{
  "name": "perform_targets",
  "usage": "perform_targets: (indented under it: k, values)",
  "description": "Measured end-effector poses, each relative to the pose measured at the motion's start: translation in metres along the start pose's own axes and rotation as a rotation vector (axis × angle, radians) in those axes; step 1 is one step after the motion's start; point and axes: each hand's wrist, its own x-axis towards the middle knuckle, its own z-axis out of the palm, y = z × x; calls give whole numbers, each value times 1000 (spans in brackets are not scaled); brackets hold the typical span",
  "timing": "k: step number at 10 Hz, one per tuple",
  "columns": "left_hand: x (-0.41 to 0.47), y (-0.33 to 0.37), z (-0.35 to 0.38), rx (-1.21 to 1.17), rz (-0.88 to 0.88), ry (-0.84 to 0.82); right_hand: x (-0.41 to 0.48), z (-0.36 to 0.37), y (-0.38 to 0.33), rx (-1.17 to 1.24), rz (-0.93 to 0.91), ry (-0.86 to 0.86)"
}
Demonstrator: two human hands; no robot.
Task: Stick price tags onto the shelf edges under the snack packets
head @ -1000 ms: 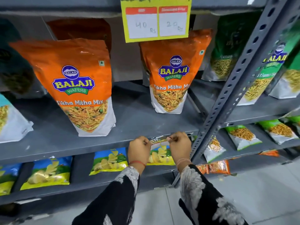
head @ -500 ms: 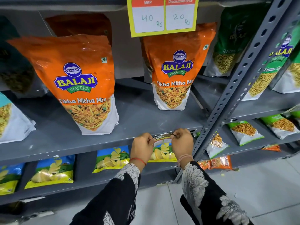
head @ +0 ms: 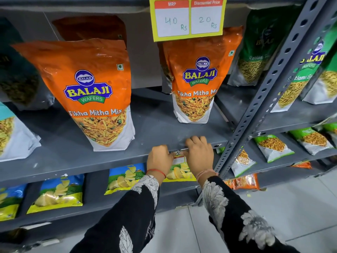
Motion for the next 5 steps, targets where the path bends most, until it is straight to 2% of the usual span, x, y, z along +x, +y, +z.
perform_targets:
  k: [1, 2, 3, 4, 5]
  values:
    - [4, -2, -1, 89, 37, -24, 5, -2, -2, -98, -106, -38]
    - [1, -3, -11, 146, 57, -70, 1, -4, -2, -138, -106, -96]
    - [-16, -16, -44, 125, 65, -79, 4, -11, -14, -61, -52, -68]
    - [-39, -53, -79, 95, 111, 24, -13, -16, -38, -99, -107, -4]
    - [-52, -89, -92, 77, 164, 177, -39, -3, -59, -40, -287, 1]
